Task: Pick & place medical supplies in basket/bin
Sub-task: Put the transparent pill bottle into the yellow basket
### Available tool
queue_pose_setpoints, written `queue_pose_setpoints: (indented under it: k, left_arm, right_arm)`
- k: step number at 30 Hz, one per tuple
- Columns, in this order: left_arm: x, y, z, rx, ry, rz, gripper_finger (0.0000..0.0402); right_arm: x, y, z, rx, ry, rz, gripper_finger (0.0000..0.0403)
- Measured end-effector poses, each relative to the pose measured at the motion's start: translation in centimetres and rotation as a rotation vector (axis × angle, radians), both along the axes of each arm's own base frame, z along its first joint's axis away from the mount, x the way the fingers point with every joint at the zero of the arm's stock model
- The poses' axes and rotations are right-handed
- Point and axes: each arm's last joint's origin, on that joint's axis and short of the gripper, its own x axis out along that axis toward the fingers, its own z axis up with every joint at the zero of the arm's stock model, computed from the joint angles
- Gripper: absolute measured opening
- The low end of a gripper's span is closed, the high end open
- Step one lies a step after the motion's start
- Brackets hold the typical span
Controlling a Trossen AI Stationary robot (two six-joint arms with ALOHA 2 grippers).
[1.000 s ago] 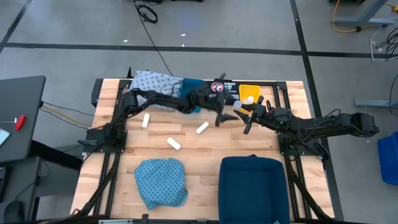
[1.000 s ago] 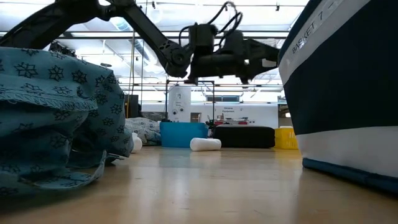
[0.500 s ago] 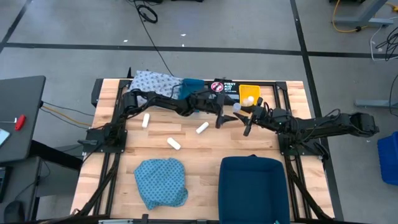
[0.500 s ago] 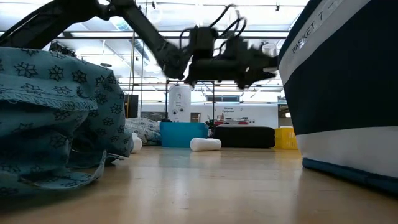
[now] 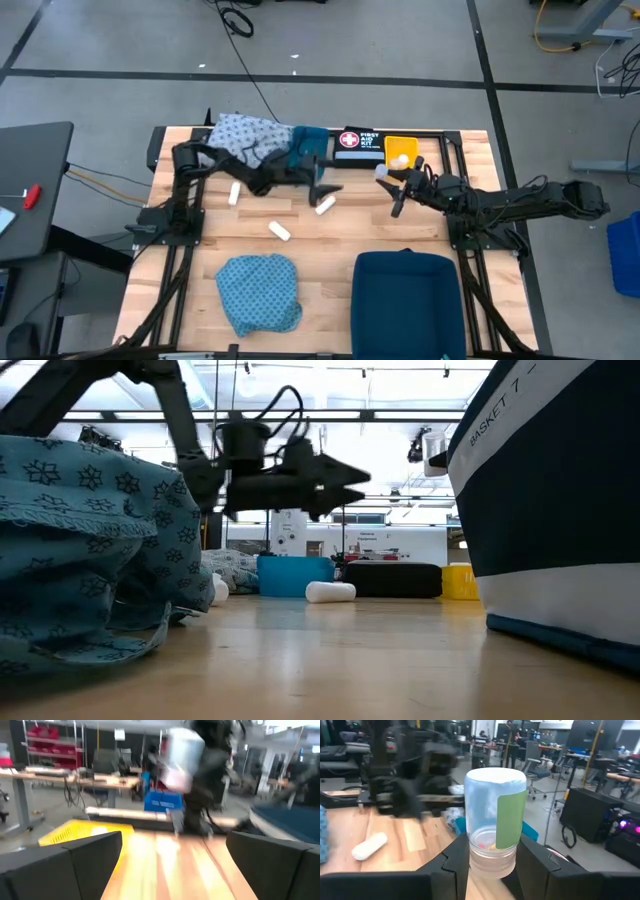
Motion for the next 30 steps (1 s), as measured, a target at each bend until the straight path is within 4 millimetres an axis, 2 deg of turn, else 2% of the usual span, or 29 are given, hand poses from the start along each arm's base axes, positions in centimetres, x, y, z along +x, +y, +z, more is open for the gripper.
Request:
queue_pose_setpoints:
  k: [2, 6, 13, 21, 30]
  left_arm:
    - [-1.0, -1.3, -0.9, 0.011, 0.044, -0.005, 0.0362]
    - [-2.6, -3.6, -1.2, 0.048, 0.059, -0.01, 0.0362]
    - [-4.7, -6.5, -1.2, 0.063, 0.046, -0.042, 0.0362]
    - [-6.0, -7.3, -1.8, 0.071, 0.074, -0.035, 0.0362]
    - [-6.2, -7.3, -2.0, 0.076, 0.083, -0.035, 0.0362]
  right_arm:
    - [0.0, -0.1, -0.1, 0.008, 0.005, -0.012, 0.0128]
    - [-0.2, -0.7, -0.1, 0.035, -0.011, -0.076, 0.0128]
    - [-1.0, -2.6, -0.6, 0.111, -0.014, -0.326, 0.0128]
    - [-2.2, -4.7, -1.9, 0.242, 0.02, -0.513, 0.0128]
    - [-3.6, -6.3, -3.3, 0.392, 0.098, -0.587, 0.0128]
